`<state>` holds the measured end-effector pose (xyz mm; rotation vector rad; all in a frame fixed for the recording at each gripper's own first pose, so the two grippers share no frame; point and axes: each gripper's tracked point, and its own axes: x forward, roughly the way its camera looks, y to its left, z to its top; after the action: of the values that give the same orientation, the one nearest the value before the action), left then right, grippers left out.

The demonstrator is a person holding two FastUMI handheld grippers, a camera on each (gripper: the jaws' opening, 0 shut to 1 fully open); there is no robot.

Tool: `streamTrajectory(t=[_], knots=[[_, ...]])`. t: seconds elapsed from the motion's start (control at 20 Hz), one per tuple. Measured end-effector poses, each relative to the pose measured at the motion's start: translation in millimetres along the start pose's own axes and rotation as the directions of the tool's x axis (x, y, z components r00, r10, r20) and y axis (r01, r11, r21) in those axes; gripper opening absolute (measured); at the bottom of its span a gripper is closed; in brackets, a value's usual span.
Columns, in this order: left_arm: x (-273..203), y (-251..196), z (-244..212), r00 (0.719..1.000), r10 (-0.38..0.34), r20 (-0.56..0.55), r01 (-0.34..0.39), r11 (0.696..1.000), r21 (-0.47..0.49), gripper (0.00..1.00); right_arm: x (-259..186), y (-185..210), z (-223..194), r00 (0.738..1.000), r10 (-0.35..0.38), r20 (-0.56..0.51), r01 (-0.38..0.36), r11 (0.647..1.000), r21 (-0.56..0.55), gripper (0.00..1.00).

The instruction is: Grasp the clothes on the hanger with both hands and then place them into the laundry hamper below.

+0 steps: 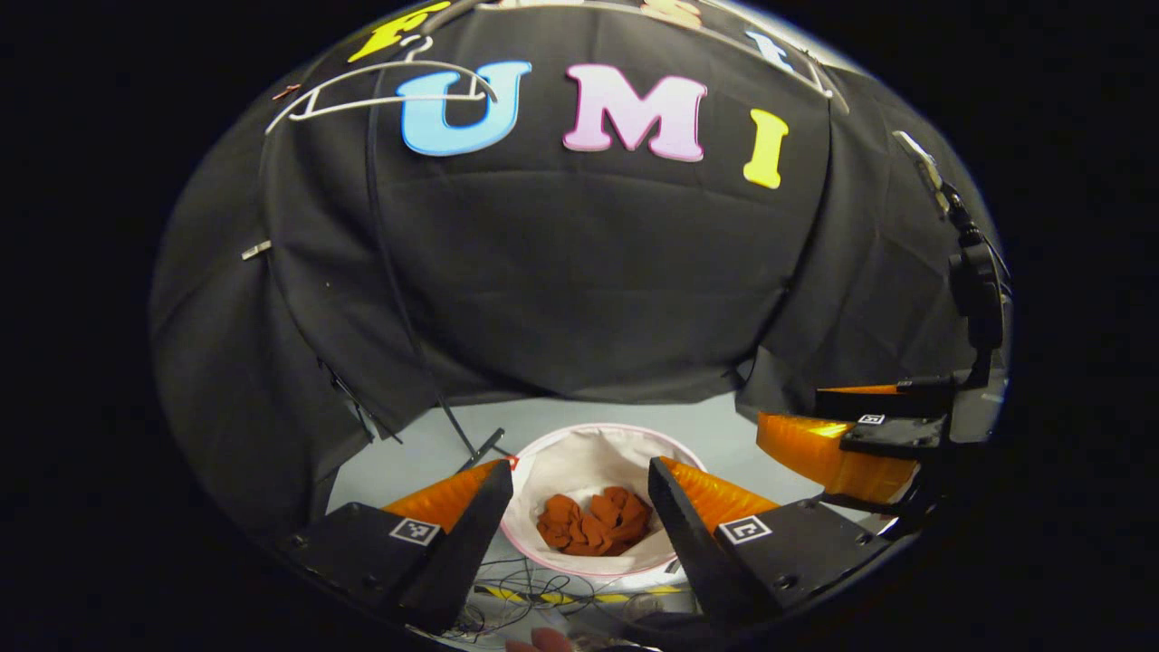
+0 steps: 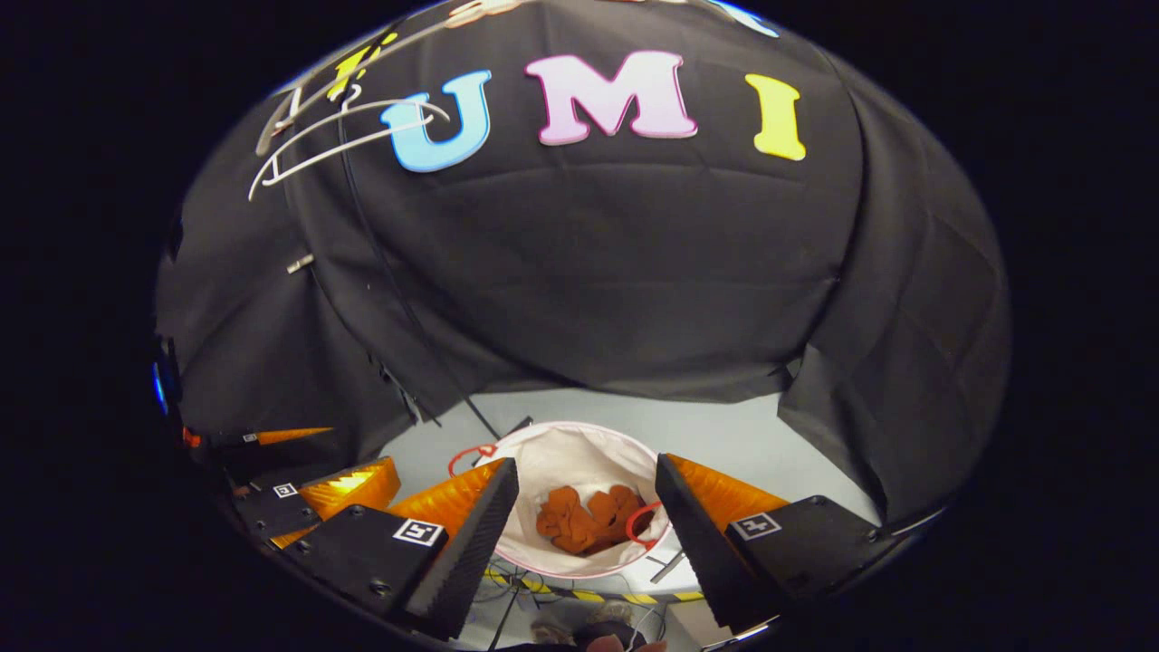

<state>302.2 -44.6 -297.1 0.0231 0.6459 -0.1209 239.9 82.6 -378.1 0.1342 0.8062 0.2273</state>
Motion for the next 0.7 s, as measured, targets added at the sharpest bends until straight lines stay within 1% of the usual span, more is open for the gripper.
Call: streamTrajectory(t=[0.15, 0.25, 0.3, 0.45, 0.55, 0.7], knots=[[-51, 2, 36, 0.994, -0.014, 0.105, 0.015, 1.000, -0.011, 0.96, -44, 8, 29, 0.995, -0.032, 0.094, 0.031, 0.999, 0.018, 0.99], [-81, 5, 61, 0.984, -0.015, 0.178, 0.020, 1.000, -0.023, 0.95, -74, 16, 49, 0.986, -0.050, 0.159, 0.045, 0.998, 0.032, 0.99], [-95, 8, 67, 0.979, -0.012, 0.205, 0.019, 0.999, -0.030, 0.95, -89, 19, 60, 0.979, -0.061, 0.194, 0.056, 0.998, 0.031, 0.98], [-136, 14, 85, 0.953, 0.012, 0.304, 0.005, 0.999, -0.053, 0.95, -146, 28, 96, 0.939, -0.093, 0.332, 0.094, 0.995, 0.014, 0.98], [-168, 17, 103, 0.931, 0.010, 0.364, 0.011, 0.998, -0.055, 0.96, -173, 38, 111, 0.914, -0.096, 0.395, 0.102, 0.995, 0.004, 0.98], [-210, 18, 114, 0.905, 0.008, 0.425, 0.011, 0.999, -0.042, 0.95, -219, 56, 127, 0.882, -0.091, 0.463, 0.100, 0.995, 0.005, 0.98]])
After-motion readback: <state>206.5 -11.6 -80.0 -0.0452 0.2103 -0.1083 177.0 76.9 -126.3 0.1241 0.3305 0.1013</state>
